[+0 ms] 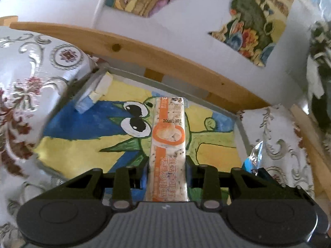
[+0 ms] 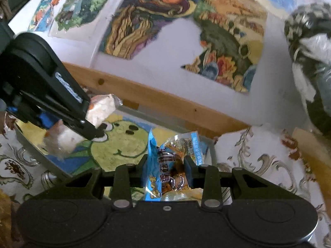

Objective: Organize snacks
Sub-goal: 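Carry both snacks into the grey tray and open both tools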

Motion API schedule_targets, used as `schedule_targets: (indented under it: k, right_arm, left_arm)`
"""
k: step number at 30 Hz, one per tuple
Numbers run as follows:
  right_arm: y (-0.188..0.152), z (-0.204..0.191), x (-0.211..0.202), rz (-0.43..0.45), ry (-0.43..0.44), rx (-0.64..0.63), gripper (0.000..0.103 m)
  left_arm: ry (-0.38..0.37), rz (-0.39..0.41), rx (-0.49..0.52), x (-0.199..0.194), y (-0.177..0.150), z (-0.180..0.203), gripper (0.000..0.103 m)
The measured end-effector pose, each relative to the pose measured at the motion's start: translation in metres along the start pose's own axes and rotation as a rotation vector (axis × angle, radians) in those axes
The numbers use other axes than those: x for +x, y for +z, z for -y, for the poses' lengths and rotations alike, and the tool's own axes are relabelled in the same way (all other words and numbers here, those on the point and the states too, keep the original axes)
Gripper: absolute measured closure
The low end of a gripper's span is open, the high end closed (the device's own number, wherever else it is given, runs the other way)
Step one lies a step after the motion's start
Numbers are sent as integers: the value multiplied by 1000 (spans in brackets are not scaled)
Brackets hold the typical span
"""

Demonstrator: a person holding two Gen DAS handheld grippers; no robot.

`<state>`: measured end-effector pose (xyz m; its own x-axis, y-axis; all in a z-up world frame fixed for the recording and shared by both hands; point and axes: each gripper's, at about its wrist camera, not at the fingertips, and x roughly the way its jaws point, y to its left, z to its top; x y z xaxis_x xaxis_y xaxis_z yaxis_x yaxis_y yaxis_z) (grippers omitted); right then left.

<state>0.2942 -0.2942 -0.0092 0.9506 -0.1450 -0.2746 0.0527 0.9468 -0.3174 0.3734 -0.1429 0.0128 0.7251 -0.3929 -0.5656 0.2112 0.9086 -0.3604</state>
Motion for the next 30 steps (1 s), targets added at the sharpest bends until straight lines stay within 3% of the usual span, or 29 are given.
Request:
schedule_targets:
  k: [12,15,16,17,20,23,30]
  right_arm:
    - [-14,9,26,-124,36,81,67]
    - [-13,9,26,-132,47,99,59]
    - [-13,9,26,-132,50,98,54]
    - [-14,7,26,-133,51,93,48]
    - [-13,7,23,-125,48,91,36]
    - [-11,10,18,-110,46,114,22]
    - [-2,20,-3,-63,38,163,8]
  left_arm:
    - [75,-85,17,42,-7,8,66]
    - [102,-99,41,44,-8,12,62]
    - [110,-100,45,44,-8,13,57]
    - [117,-101,46,43,-8,14,45]
    - [133,-68,33,36,-7,12,30]
    - [137,-46,31,27,-3,8,20]
    - [160,24,27,-7,2,0,2]
